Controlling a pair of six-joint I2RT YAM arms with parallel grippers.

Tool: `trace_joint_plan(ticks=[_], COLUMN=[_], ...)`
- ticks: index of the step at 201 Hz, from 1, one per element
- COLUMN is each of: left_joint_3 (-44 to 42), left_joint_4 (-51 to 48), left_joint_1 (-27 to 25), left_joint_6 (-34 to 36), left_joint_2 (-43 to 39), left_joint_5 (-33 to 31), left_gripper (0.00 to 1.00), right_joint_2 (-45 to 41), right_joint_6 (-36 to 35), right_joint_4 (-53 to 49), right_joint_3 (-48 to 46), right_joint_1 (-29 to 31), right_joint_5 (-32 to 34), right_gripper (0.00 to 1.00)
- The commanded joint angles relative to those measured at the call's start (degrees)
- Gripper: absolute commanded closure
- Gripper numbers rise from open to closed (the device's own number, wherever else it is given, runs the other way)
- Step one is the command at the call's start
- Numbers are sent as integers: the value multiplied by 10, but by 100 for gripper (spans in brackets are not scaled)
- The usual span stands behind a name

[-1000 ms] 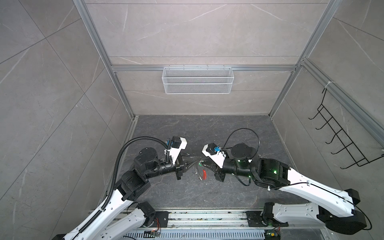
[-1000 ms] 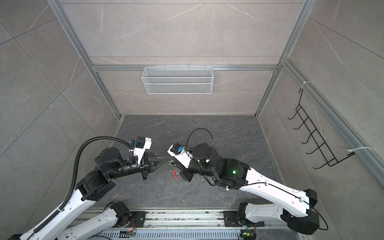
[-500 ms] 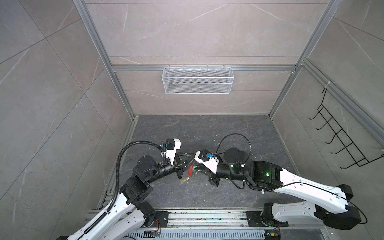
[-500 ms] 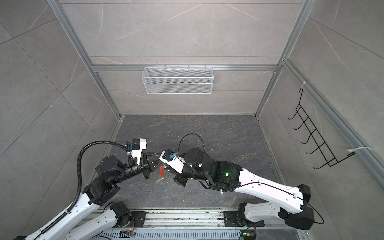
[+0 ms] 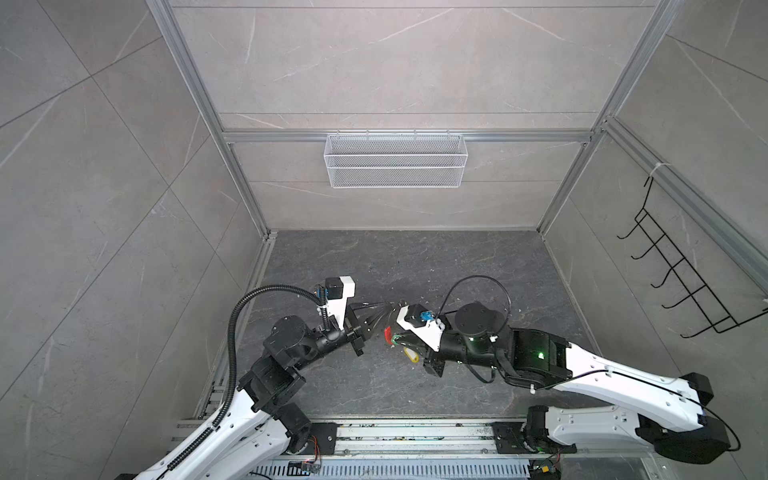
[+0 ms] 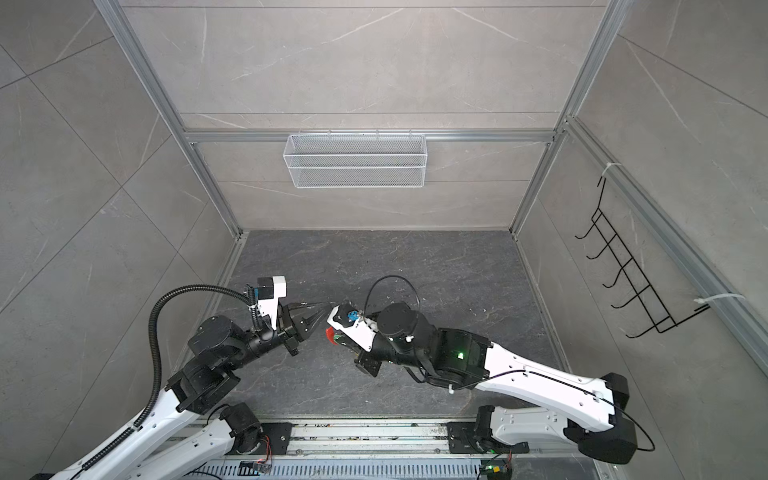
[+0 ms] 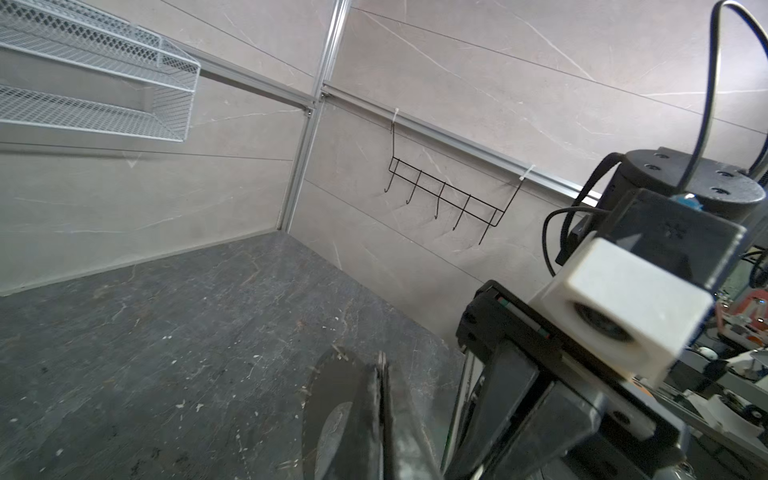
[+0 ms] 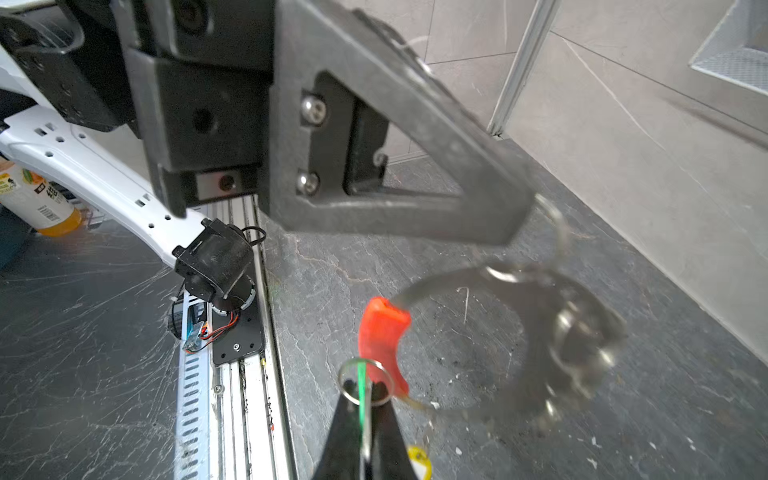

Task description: Remove the keys from the keyring

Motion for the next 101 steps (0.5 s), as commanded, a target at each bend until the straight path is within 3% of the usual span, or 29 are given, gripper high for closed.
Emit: trace_joint_plan(ticks=[1,44,71,101], left_joint_3=[24,25,25,32], left_joint_4=[-26,-70,-76,-85], left_joint_1=[-2,-2,-2,-2], left_joint_6=[29,35,27,18], left_joint_2=[-15,-34,-35,-34], left_joint_5=[-54,-103,-107,-125], left_gripper=[100,100,100,100], right_joint_2=[-35,-28,76,204], right_joint_6=[33,115,182,223], right_joint_4=[-3,33,91,171], right_joint_3=[-25,-86,-128,-163], right_joint_1=[-24,-177,-264,-308], right_joint_5=[17,-89,-161,-199], right_gripper=[100,100,100,100])
